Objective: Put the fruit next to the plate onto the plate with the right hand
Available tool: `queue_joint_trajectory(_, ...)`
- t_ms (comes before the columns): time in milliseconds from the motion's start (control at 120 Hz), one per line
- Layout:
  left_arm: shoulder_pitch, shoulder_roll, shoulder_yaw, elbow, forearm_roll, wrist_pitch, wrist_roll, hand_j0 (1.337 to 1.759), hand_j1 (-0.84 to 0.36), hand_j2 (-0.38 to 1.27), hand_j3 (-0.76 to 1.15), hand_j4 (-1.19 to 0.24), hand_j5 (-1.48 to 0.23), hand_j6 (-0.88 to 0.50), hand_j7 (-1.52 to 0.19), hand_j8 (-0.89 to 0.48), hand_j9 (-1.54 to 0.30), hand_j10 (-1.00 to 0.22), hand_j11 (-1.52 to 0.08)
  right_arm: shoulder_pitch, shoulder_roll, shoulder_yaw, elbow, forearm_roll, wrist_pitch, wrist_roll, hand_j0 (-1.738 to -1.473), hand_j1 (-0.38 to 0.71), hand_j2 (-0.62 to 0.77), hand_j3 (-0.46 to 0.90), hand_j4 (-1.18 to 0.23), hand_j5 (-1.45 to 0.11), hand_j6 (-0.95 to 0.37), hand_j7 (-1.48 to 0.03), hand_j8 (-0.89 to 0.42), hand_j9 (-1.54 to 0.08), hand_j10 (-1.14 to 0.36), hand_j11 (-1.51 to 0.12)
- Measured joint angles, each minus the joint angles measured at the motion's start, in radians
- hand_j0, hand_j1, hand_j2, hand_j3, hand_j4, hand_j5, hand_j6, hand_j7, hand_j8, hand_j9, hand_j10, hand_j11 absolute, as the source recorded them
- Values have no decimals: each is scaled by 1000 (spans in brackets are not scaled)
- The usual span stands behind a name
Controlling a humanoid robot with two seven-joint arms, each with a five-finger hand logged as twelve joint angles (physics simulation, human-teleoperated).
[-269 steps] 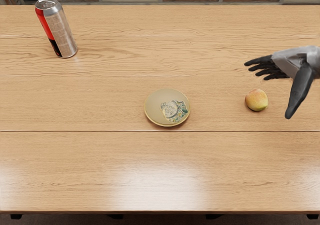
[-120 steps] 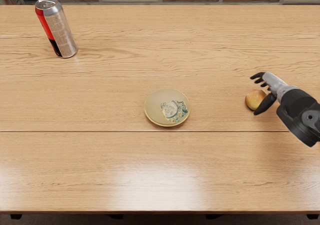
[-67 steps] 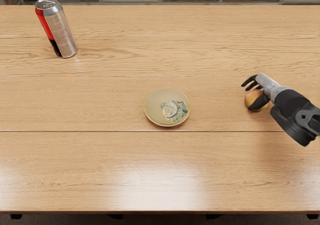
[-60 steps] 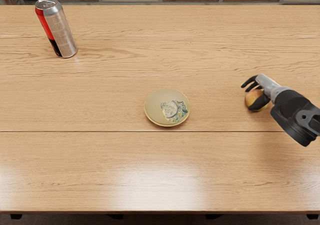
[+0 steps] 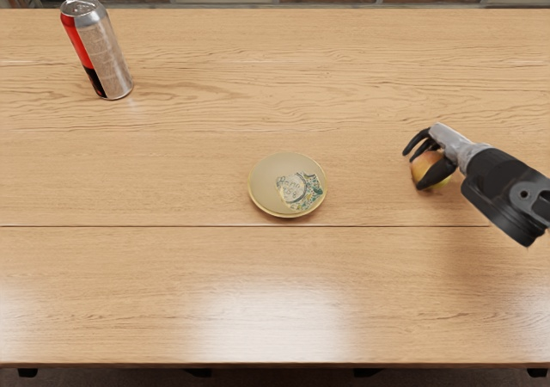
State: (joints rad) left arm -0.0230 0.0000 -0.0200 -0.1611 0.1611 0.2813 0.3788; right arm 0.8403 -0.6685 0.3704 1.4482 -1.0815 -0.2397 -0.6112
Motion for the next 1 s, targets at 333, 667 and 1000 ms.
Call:
queue_joint_trajectory(333,0,0,0,0,0,0,0,1658,349,1,0,-1,0,-1,0,-1,0,-1,0,45,88,17,83,4,34,-1,-1654,237,157,0,-615,-875,-569,-834,-271,-846,-274,-838)
queue_joint_trajectory(667,0,0,0,0,0,0,0,1658,349,0,0,-1,0,-1,0,-1,0,-1,0,93,230,19,89,7,68,-1,-1654,215,116,0,-617,-934,-563,-863,-252,-906,-269,-865)
queue_joint_trajectory(1000,0,0,0,0,0,0,0,1658,349,0,0,-1,0,-1,0,-1,0,-1,0,100,327,24,71,1,63,-1,-1653,177,71,0,-630,-925,-595,-867,-284,-893,-297,-877)
